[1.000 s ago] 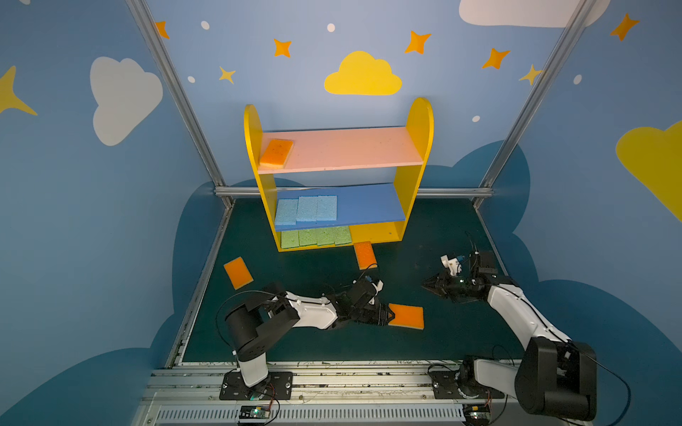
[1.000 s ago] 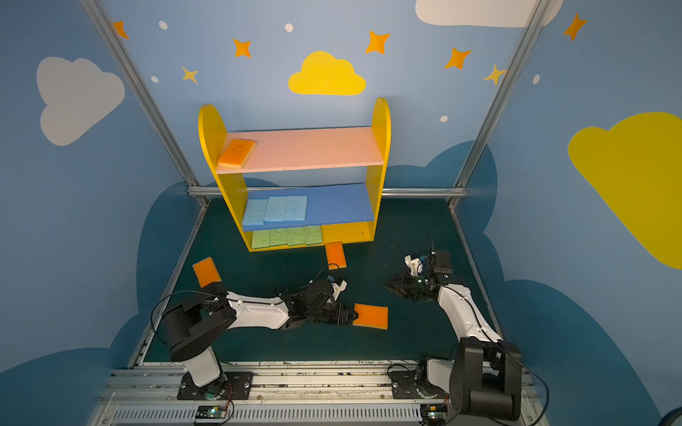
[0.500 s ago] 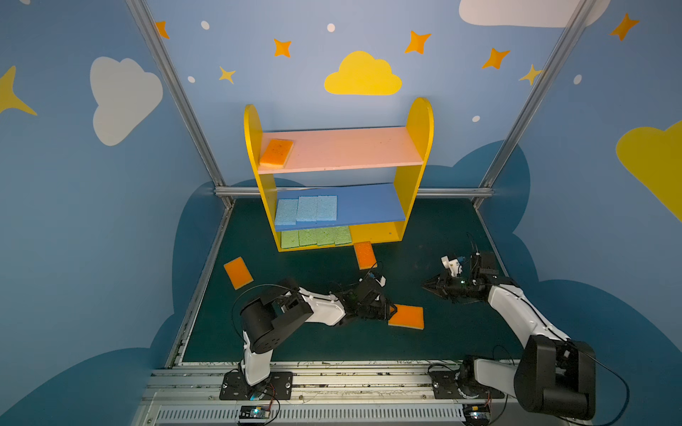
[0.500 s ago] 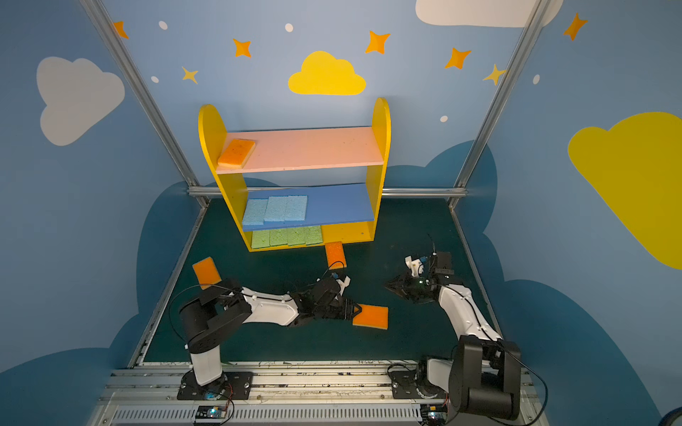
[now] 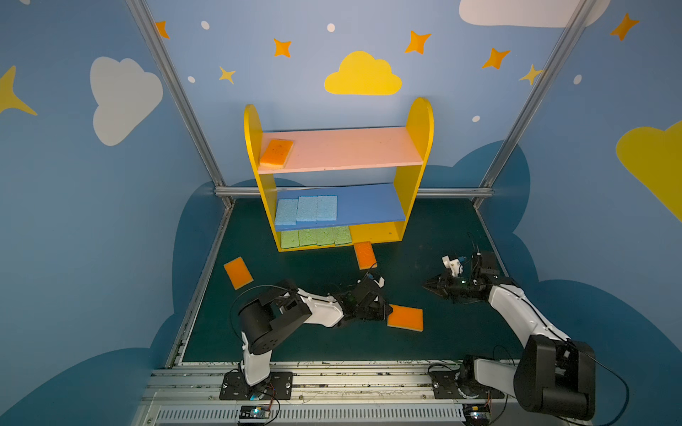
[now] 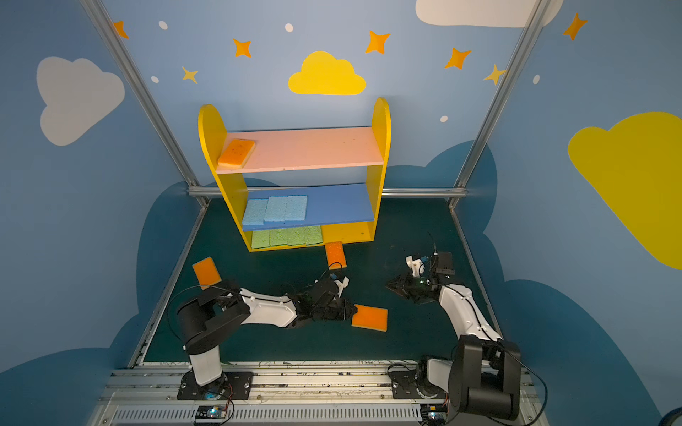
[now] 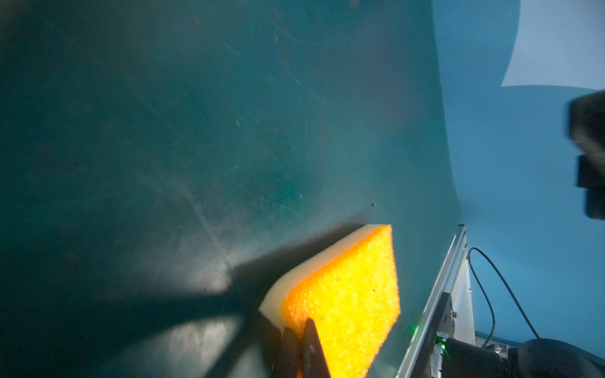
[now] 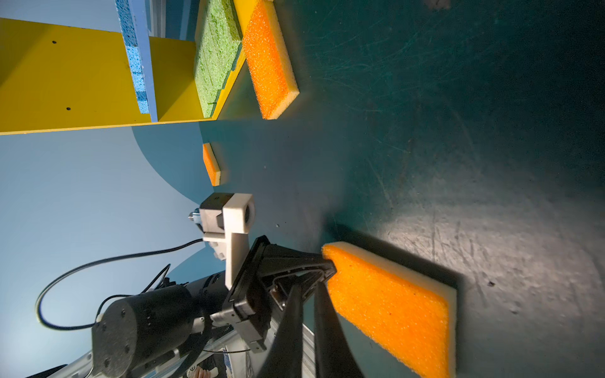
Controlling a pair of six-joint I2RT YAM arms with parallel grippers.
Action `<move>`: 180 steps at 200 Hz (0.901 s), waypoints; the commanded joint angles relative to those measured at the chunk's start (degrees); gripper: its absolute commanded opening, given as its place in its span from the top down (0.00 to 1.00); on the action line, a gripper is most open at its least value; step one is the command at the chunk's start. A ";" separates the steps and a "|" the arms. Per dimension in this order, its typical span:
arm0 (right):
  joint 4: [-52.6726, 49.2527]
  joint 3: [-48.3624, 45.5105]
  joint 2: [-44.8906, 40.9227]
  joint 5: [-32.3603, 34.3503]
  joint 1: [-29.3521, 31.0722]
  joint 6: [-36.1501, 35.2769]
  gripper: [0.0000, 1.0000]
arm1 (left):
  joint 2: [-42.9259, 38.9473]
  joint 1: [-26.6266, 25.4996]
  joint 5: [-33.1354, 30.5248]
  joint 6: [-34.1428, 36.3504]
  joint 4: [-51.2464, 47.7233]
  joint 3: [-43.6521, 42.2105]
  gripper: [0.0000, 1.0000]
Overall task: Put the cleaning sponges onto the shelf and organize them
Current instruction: 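Lift the orange sponge with the left gripper up to the pink top board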
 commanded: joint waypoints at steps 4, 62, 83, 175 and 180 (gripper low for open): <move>0.29 -0.55 -0.37 -1.12 -0.62 -0.68 0.90 | -7.89 0.94 -1.99 1.27 -3.16 -0.21 0.97; 1.19 -0.55 -0.39 -2.16 -1.11 0.53 0.91 | -28.37 2.83 -15.57 2.54 -11.57 1.48 0.97; 2.03 -2.13 0.08 -2.96 -1.01 1.27 0.91 | -33.31 2.87 -26.61 0.81 -12.04 2.63 0.97; -0.25 3.66 1.71 -3.12 2.84 3.57 0.94 | -27.21 10.66 -46.42 6.21 -14.33 27.98 0.97; -0.54 4.19 1.84 -2.64 3.48 3.57 0.94 | -26.72 11.72 -46.51 5.12 -15.22 29.14 0.97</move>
